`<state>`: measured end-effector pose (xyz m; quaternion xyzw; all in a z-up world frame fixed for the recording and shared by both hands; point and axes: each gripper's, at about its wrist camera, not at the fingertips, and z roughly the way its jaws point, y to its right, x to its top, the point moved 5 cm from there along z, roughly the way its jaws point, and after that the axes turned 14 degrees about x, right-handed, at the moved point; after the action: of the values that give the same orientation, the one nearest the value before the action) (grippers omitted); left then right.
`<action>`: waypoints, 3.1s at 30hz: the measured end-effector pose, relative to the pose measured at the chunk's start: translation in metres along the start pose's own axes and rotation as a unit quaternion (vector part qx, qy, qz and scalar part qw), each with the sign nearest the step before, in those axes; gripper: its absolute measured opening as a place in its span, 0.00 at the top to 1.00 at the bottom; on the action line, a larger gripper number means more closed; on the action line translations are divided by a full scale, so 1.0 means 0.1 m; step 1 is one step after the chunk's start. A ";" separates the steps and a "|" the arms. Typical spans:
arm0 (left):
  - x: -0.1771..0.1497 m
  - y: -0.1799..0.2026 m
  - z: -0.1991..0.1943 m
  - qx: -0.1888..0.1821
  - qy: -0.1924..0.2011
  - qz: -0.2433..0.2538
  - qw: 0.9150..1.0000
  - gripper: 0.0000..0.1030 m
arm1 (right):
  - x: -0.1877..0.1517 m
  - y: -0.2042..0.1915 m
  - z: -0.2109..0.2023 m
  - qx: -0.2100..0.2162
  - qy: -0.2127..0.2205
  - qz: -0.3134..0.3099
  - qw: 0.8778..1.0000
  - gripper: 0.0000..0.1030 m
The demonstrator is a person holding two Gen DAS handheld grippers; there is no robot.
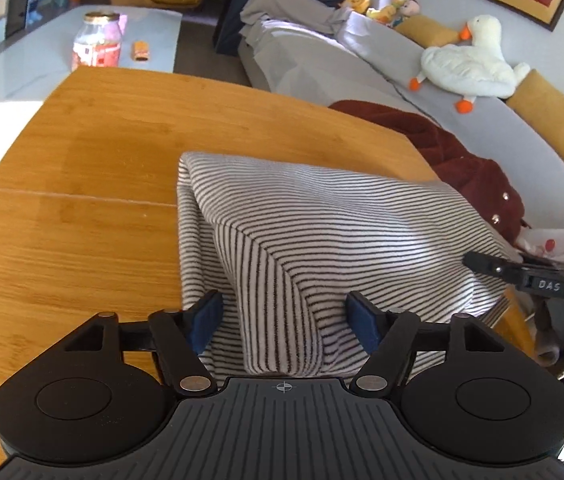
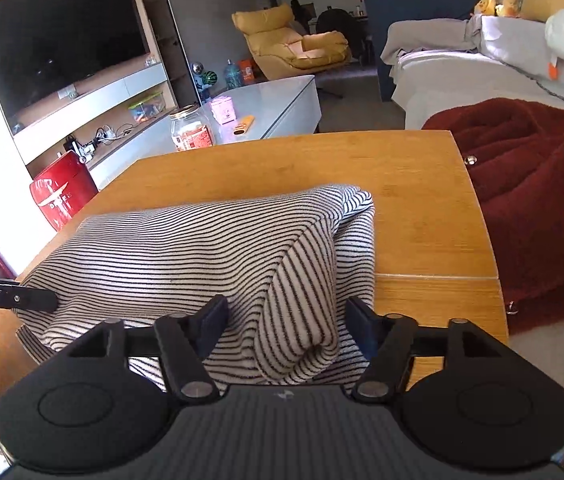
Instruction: Fold clothes
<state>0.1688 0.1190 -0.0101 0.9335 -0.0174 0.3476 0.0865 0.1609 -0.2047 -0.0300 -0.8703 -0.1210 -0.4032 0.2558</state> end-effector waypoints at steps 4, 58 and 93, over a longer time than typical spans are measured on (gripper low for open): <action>0.10 0.00 -0.23 -0.009 0.027 -0.017 0.999 0.18 | 0.17 -0.04 -0.13 -0.028 0.036 -0.035 0.998 0.00; 0.50 0.40 0.69 -0.057 0.009 -0.065 0.996 0.11 | -0.30 -0.63 0.38 0.013 -0.033 -0.016 0.999 0.00; -0.08 0.17 0.06 0.080 0.052 0.060 0.994 0.07 | -0.20 -1.04 0.18 0.028 -0.039 -0.138 0.989 0.11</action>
<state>0.1650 0.1007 -0.0178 0.9152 -0.0409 0.4008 -0.0085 0.1160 -0.1078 -0.0191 -0.8527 -0.2614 -0.3971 0.2167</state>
